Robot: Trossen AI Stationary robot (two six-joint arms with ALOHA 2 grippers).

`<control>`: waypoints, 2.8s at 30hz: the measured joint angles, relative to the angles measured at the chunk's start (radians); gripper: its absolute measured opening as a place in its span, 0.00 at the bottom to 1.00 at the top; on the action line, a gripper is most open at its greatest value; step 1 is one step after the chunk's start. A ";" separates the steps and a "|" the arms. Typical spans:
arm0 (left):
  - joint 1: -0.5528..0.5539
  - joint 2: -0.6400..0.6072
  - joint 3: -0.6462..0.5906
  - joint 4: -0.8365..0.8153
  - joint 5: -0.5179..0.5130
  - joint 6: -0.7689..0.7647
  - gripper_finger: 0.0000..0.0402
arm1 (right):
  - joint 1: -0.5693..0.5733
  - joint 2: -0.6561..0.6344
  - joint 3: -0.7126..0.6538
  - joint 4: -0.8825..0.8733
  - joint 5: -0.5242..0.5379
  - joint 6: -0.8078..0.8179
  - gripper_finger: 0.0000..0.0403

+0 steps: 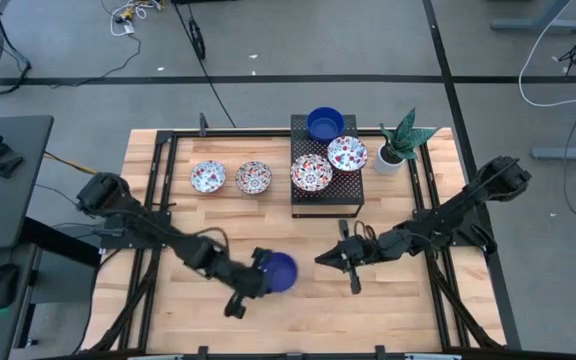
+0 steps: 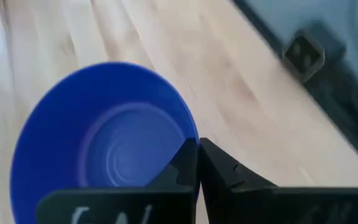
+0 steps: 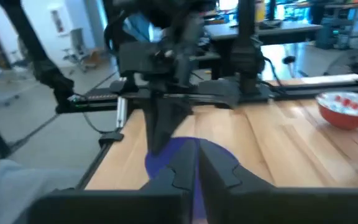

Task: Pick & Place Mini bowls
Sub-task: Stack the blue bowl on top of the blue bowl on the shelf

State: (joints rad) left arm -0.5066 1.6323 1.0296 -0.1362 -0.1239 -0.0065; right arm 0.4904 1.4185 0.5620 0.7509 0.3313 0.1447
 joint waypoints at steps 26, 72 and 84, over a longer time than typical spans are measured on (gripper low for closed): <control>0.213 0.007 0.150 -0.010 0.236 0.369 0.03 | -0.084 0.000 0.344 -0.746 -0.357 -0.101 0.42; 0.236 0.007 -0.312 0.568 -0.002 -0.003 0.19 | -0.102 -0.352 0.459 -1.020 0.022 -0.129 0.02; 0.236 0.006 -0.349 0.730 -0.427 -0.136 0.14 | -0.778 -0.063 0.848 -1.382 -0.240 -0.264 0.02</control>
State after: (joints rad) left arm -0.2710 1.6386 0.6811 0.5933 -0.5509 -0.1428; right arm -0.2873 1.3559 1.4104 -0.6311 0.0916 -0.1196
